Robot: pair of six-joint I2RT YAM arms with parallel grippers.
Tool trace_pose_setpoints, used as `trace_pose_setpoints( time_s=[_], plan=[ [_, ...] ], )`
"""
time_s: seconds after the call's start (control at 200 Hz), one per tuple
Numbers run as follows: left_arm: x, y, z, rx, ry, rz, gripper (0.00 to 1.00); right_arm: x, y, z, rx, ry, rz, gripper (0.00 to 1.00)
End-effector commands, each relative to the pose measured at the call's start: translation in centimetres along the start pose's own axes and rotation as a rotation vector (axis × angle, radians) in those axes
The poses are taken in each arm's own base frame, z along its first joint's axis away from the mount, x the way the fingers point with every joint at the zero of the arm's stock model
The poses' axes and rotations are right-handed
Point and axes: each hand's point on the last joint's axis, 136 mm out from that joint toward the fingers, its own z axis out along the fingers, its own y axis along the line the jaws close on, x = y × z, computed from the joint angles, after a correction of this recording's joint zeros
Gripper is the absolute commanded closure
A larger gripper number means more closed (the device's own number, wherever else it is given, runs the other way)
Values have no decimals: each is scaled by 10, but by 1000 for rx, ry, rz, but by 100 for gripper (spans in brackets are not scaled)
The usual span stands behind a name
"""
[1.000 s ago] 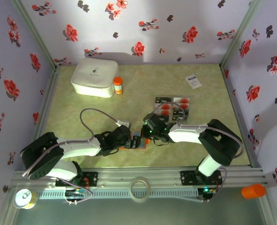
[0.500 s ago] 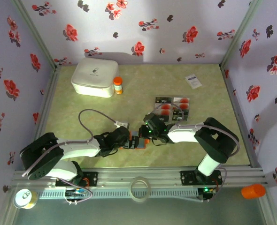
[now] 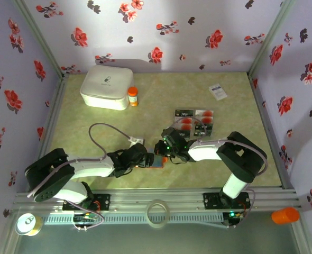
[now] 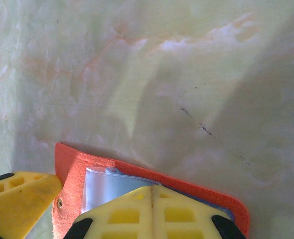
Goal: Put the credit cards into the card holder
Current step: Flip over the card slot in the card holder.
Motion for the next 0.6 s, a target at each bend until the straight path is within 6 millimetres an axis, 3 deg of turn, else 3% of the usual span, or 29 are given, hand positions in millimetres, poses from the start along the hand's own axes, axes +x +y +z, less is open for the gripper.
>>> trace_pose_setpoints(
  time_s=[0.0,0.195,0.365,0.595],
  plan=[
    [29,17,7,-56,96,32,19,11,-13,4,41,41,21,100],
    [31,16,8,-53,102,38,28,4,-3,-1,21,29,12,100],
    [33,17,10,-50,104,32,35,-7,7,-16,9,-8,-3,75],
    [34,16,10,-46,105,35,38,-12,7,-25,21,-33,-8,58]
  ],
)
